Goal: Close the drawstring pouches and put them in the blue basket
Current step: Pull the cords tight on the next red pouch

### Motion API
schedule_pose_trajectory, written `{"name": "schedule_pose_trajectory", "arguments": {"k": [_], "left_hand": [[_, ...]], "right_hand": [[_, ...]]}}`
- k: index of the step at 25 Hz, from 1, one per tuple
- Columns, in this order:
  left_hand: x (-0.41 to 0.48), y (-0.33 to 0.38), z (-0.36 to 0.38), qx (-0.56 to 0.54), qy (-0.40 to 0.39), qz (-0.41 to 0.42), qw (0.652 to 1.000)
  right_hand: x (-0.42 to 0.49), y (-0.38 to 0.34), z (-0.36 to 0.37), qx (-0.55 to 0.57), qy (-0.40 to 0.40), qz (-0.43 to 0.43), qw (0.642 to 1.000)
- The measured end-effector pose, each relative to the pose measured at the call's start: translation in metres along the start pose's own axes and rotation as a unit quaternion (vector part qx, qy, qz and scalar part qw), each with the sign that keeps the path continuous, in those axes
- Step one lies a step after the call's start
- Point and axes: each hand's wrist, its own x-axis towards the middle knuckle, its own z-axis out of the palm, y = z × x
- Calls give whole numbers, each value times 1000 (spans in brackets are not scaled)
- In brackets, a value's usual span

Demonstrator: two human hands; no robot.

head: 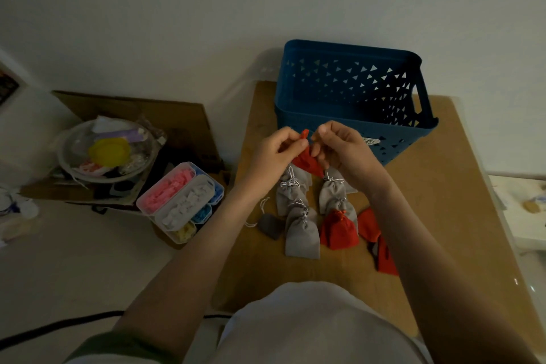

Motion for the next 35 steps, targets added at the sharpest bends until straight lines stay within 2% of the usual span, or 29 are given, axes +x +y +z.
{"name": "schedule_pose_trajectory", "arguments": {"k": [3,6,8,11,13,16,20,22,24,28,31,35], "left_hand": [[-1,5,2,-190,25,-70,979],[1,8,2,-297,27,-87,950],[2,10,0,-353,15,-92,931],[4,13,-4,-396,6,-112,912],[5,16,-7,-365,18,-137,921],[8,20,-10,-240,39,-152,958],[8,18,-12,-189,17,-138,972],[7,16,-12,-89,-5,-148,985],[8,14,-9,11,-18,-161,987],[8,10,0,74,26,-147,986],[7,9,3,67,49,-135,987],[5,10,8,86,40,-136,986]], "right_hand": [[-1,2,1,-111,42,-5,993],[-1,4,3,-165,52,2,985],[-1,3,5,-177,65,13,982],[-3,2,6,-137,59,-1,989],[-3,3,-1,-161,37,-13,986],[-1,5,-11,-274,17,-19,961],[6,13,-17,-357,42,10,933],[6,13,-13,-313,71,23,947],[4,9,-3,-207,84,28,974],[1,10,11,-46,19,5,999],[-2,14,14,-56,-10,-20,998],[-2,13,21,-61,27,-37,997]]}}
